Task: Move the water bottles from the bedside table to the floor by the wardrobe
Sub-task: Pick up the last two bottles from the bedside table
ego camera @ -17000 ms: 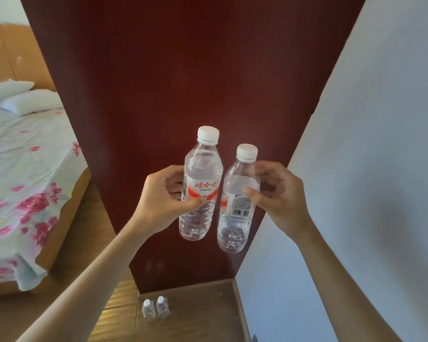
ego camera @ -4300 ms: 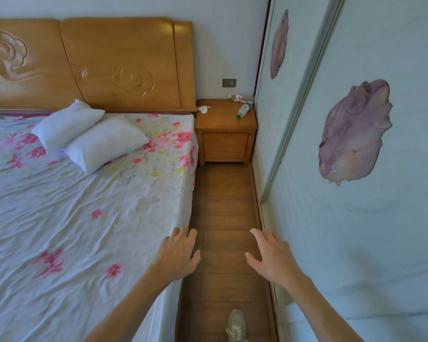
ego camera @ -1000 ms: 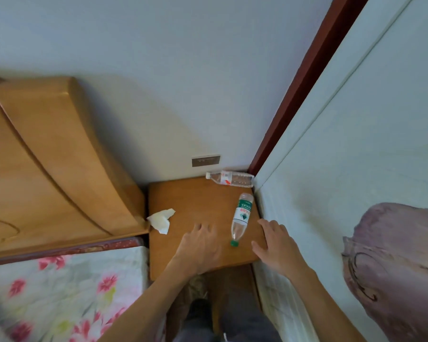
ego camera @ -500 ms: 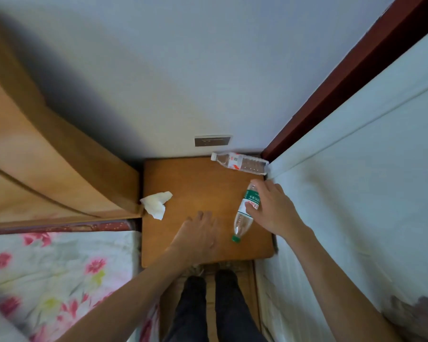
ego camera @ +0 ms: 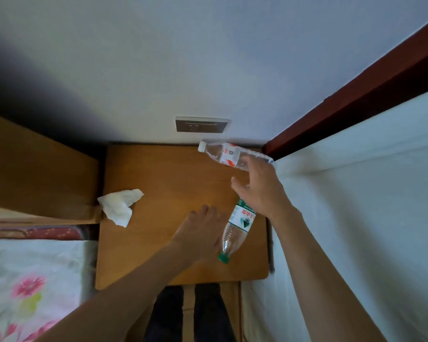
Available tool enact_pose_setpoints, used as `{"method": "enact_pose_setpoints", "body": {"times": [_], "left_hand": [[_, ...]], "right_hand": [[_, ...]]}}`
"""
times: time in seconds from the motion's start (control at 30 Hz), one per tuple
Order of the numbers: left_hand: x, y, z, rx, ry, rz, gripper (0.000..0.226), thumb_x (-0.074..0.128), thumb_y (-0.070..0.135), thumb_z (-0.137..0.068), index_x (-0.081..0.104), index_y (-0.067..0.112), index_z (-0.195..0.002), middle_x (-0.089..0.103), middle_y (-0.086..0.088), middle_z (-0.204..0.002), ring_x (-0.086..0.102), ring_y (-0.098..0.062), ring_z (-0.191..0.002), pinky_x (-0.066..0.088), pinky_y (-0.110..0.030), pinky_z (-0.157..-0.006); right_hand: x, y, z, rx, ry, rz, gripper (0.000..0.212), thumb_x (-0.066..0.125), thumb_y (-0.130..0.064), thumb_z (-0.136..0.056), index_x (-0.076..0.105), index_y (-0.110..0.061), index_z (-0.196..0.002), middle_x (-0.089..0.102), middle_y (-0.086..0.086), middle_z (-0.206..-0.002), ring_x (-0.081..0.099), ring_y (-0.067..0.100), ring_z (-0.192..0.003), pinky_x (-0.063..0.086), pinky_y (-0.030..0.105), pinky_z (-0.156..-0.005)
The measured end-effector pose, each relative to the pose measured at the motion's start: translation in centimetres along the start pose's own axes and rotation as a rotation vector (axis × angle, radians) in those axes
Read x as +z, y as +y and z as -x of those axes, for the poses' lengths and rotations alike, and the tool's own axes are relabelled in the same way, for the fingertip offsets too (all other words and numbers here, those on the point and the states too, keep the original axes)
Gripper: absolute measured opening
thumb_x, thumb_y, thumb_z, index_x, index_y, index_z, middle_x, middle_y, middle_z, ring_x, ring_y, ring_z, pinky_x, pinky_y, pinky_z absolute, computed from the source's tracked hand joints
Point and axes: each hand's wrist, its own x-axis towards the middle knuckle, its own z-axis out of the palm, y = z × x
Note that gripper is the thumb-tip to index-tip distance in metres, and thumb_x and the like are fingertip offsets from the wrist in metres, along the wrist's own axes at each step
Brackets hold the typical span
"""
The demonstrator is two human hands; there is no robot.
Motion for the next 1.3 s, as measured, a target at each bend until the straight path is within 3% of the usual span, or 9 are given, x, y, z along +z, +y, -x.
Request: {"method": "enact_pose_setpoints", "body": {"times": [0.23, 0.43, 0.53, 0.6, 0.7, 0.87, 1.1, 1.3], "left_hand": [[3.6, -0.8, -4.2, 0.074, 0.077, 0.075, 0.055, 0.058, 0.032, -0.090, 0.035, 0.015, -0.137, 0.048, -0.008, -0.119, 0.050, -0.020, -0.092, 0.043, -0.031, -0.062], [5.5, -1.2, -5.8, 0.128, 0.127, 0.087, 0.052, 0.067, 0.037, -0.084, 0.047, 0.018, -0.128, 0.052, -0.006, -0.109, 0.051, -0.017, -0.082, 0.045, -0.028, -0.053], [6.3, -1.2, -6.1, 0.164, 0.129, 0.082, 0.064, 0.076, 0.037, -0.076, 0.043, 0.020, -0.128, 0.054, -0.005, -0.105, 0.051, -0.015, -0.078, 0.038, -0.024, -0.050], [6.9, -1.1, -6.4, 0.182, 0.117, 0.080, 0.079, 0.080, 0.038, -0.072, 0.033, 0.022, -0.134, 0.053, -0.008, -0.114, 0.053, -0.016, -0.084, 0.042, -0.026, -0.053], [6.9, -0.9, -7.0, 0.209, 0.085, 0.081, 0.090, 0.076, 0.035, -0.079, 0.017, 0.028, -0.147, 0.039, -0.013, -0.135, 0.049, -0.023, -0.104, 0.050, -0.033, -0.071], [6.2, -0.9, -8.0, 0.291, 0.064, -0.005, 0.091, 0.066, 0.024, -0.089, 0.000, 0.041, -0.150, 0.006, -0.019, -0.153, 0.027, -0.039, -0.132, 0.043, -0.049, -0.096], [6.9, 0.1, -9.1, 0.419, 0.035, -0.188, 0.101, 0.077, 0.034, -0.080, 0.004, 0.043, -0.149, -0.006, -0.019, -0.159, 0.007, -0.043, -0.144, 0.027, -0.060, -0.108], [7.4, 0.7, -9.5, 0.532, 0.054, -0.310, 0.096, 0.086, 0.040, -0.066, 0.031, 0.037, -0.144, 0.009, -0.015, -0.160, 0.008, -0.042, -0.147, 0.023, -0.063, -0.110]], "right_hand": [[2.7, 1.6, -5.3, 0.018, 0.024, 0.110, 0.052, 0.067, -0.036, -0.088, 0.047, -0.016, -0.132, 0.053, 0.011, -0.129, 0.046, 0.030, -0.121, 0.047, 0.047, -0.099], [4.4, 3.0, -8.7, 0.006, 0.028, 0.117, 0.069, 0.077, -0.032, -0.079, 0.042, -0.026, -0.139, 0.049, 0.008, -0.135, 0.039, 0.031, -0.129, 0.048, 0.054, -0.096], [5.2, 3.5, -9.9, -0.011, 0.013, 0.179, 0.075, 0.079, -0.034, -0.079, 0.038, -0.029, -0.142, 0.047, 0.007, -0.139, 0.039, 0.032, -0.131, 0.046, 0.050, -0.100], [5.7, 3.6, -10.5, -0.022, 0.007, 0.226, 0.076, 0.079, -0.035, -0.079, 0.037, -0.027, -0.142, 0.044, 0.007, -0.143, 0.038, 0.032, -0.133, 0.042, 0.049, -0.103], [5.9, 3.5, -11.3, -0.033, -0.007, 0.264, 0.074, 0.079, -0.032, -0.079, 0.039, -0.024, -0.140, 0.042, 0.007, -0.144, 0.038, 0.032, -0.133, 0.037, 0.053, -0.104], [5.7, 3.5, -12.1, -0.059, -0.005, 0.288, 0.065, 0.078, -0.028, -0.081, 0.044, -0.023, -0.136, 0.045, 0.008, -0.141, 0.041, 0.033, -0.131, 0.040, 0.055, -0.101], [6.2, 3.7, -12.6, -0.071, -0.008, 0.334, 0.071, 0.081, -0.030, -0.077, 0.041, -0.022, -0.135, 0.045, 0.009, -0.141, 0.041, 0.034, -0.130, 0.040, 0.056, -0.102], [6.8, 3.7, -13.0, -0.037, -0.002, 0.386, 0.076, 0.081, -0.028, -0.075, 0.038, -0.020, -0.137, 0.043, 0.010, -0.141, 0.039, 0.034, -0.131, 0.038, 0.055, -0.101]]}}
